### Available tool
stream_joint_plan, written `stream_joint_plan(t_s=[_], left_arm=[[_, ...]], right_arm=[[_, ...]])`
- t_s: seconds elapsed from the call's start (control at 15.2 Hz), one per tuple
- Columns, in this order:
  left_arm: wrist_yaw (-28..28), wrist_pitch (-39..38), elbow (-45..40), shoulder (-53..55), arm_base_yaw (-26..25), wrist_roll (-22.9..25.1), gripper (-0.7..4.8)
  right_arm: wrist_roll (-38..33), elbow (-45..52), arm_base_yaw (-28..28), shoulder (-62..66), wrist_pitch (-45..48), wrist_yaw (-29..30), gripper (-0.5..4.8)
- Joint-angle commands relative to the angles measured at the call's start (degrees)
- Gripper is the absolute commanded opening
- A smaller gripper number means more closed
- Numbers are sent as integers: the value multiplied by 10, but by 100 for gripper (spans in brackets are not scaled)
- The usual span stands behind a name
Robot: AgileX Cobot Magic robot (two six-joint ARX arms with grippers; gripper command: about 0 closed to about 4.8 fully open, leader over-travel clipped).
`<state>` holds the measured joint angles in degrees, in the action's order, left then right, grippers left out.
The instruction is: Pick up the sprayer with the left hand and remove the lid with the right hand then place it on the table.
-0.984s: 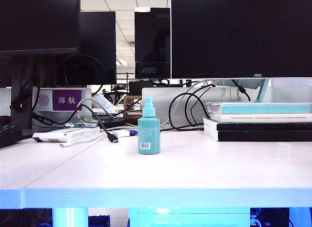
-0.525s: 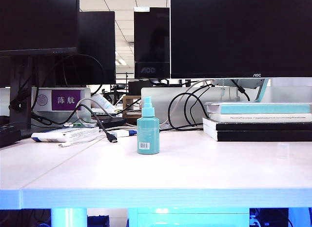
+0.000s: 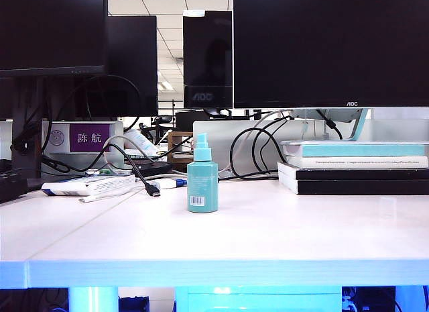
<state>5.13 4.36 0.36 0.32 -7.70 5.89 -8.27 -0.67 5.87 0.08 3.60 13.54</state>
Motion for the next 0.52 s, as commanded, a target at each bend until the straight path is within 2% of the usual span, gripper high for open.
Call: stream_joint_plan(t_s=[0.07, 0.2, 0.26, 0.33, 0.52], left_arm=[[-45, 16, 0, -2, 0, -2, -5], [-71, 24, 0, -2, 0, -2, -5], [-67, 26, 0, -2, 2, -2, -5], [-64, 33, 0, -2, 24, -2, -5], [-62, 33, 0, -2, 61, -2, -5]], right_arm=[[-1, 4, 57, 0, -21, -2, 0], [-1, 4, 76, 0, -5, -33, 0], [-1, 4, 57, 0, 9, -101, 0], [-1, 4, -11, 0, 10, -202, 0], [-1, 4, -72, 0, 8, -164, 0]])
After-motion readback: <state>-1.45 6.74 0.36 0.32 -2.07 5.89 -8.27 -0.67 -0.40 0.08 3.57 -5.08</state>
